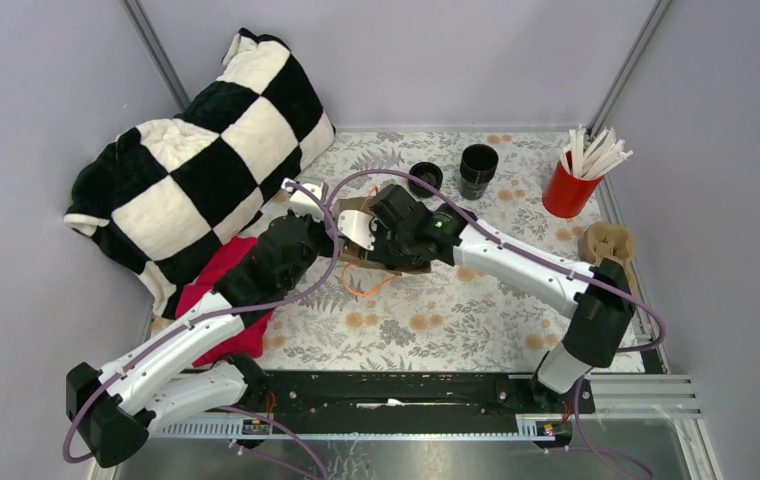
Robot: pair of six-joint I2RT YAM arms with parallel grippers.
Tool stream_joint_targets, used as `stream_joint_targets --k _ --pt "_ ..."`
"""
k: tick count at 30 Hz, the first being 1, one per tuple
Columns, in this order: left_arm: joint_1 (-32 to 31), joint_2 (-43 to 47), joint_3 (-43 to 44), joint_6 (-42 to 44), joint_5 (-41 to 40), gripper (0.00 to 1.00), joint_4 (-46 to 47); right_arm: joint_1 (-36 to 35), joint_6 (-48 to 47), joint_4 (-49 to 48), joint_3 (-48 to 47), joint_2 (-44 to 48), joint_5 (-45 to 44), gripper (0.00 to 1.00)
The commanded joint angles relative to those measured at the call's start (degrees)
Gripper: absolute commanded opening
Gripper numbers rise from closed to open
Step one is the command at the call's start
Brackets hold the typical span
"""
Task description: Pack the takeout coffee
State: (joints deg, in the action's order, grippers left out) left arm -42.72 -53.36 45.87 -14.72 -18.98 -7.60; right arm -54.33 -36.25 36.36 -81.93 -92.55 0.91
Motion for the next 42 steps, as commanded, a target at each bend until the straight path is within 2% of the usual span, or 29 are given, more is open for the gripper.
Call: stream_joint_targets --k 1,4,6,11,14,17,20,23,25,33,42 --pt "-0.1 0.5 -0.1 2.2 -1.9 0.0 5.9 0.0 -2.7 -3.8 -3.7 -3.1 -7.4 0.44" --pt "0.0 0.3 -0.2 1.7 -1.6 0.0 5.9 0.4 -3.6 -6.1 -3.7 -4.4 -8.2 0.47" --pt "-0.1 0.4 -0.6 1.5 -1.7 0.0 5.9 0.7 -4.0 -8.7 -2.9 -4.8 -8.1 0.52" --pt "-0.1 0.6 -1.3 1.6 -2.6 0.0 5.6 1.3 -4.2 -14.7 2.8 -5.2 -7.2 0.59" --pt "0.0 0.2 -0.8 1.8 -3.3 0.0 5.0 1.3 -2.1 -15.5 5.8 -3.1 -3.9 0.67" --pt "-0.1 -0.1 -0.7 1.4 -3.9 0.0 4.6 1.2 0.5 -17.2 8.9 -0.2 -1.5 0.7" --pt "0.0 -0.6 0.0 -0.1 -4.6 0.0 2.5 1.1 1.9 -18.2 11.4 2.1 -1.0 0.73" --pt "-0.1 -0.6 0.3 -0.8 -3.9 0.0 1.2 1.0 2.2 -20.6 13.6 3.7 -1.0 0.81" --pt "-0.1 -0.4 -0.3 -0.9 -3.5 0.0 1.2 1.1 1.0 -21.0 13.3 2.6 -2.5 0.86" --pt "-0.1 -0.4 -1.9 -2.1 -1.9 0.0 1.1 1.4 1.2 -16.2 5.5 -5.0 -12.1 0.89" --pt "-0.1 -0.8 -1.1 0.5 -1.9 0.0 0.7 2.7 -0.9 -13.5 5.6 -8.6 -13.1 1.0"
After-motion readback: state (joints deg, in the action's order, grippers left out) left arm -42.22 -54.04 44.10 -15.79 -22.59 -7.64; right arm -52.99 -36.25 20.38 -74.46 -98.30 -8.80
